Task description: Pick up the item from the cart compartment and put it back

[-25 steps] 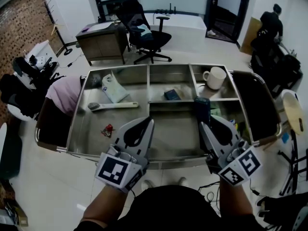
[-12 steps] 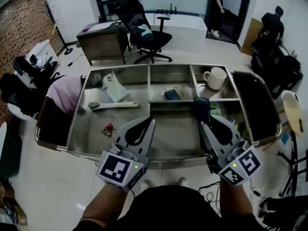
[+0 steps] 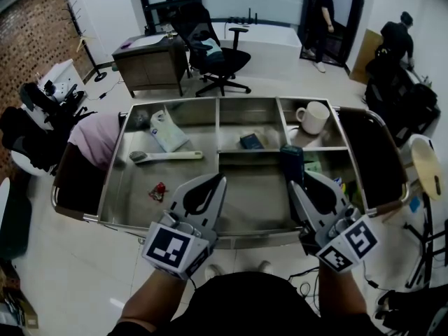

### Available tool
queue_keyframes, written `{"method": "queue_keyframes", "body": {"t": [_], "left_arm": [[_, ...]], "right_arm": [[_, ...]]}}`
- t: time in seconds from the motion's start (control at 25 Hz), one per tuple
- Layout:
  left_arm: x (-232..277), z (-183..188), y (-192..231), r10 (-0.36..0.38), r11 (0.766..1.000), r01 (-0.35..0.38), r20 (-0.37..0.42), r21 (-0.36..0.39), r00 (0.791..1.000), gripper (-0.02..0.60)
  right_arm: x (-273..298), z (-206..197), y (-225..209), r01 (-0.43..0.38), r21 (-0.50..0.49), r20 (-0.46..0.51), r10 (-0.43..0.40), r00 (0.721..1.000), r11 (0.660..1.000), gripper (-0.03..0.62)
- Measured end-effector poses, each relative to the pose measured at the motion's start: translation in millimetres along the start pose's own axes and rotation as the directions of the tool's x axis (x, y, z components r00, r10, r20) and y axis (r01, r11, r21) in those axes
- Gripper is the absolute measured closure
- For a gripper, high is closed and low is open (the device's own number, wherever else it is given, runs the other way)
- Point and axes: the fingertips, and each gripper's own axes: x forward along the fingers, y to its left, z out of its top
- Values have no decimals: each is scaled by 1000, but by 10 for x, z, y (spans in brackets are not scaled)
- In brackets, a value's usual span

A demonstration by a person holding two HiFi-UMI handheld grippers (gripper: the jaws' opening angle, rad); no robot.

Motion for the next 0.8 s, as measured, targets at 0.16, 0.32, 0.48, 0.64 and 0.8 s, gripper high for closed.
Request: {"method": "queue_keyframes", "body": {"t": [0.16, 0.32, 0.48, 0.64, 0.8], "left_arm": [[-6, 28, 6, 5, 1000, -5, 6, 4, 1000, 581], [-11, 35, 13, 12, 1000, -12, 9, 2, 1000, 581], [-19, 27, 22, 17, 1000, -17, 12, 4, 1000, 581], [-25, 20, 46, 20, 1000, -20, 12, 2, 1000, 581], [-44, 19, 51, 23, 1000, -23, 13, 0, 1000, 581]], "right_arm": [[0, -10, -12, 4, 7, -1, -4, 1000, 1000, 494], [6, -17, -14, 1, 8, -4, -1, 1000, 1000, 494], [24, -20, -38, 6, -7, -21, -6, 1000, 1000, 494], [158, -23, -80, 10, -63, -96, -16, 995, 998, 494], [332, -27, -115, -7, -113, -167, -12, 986, 994, 494]]}}
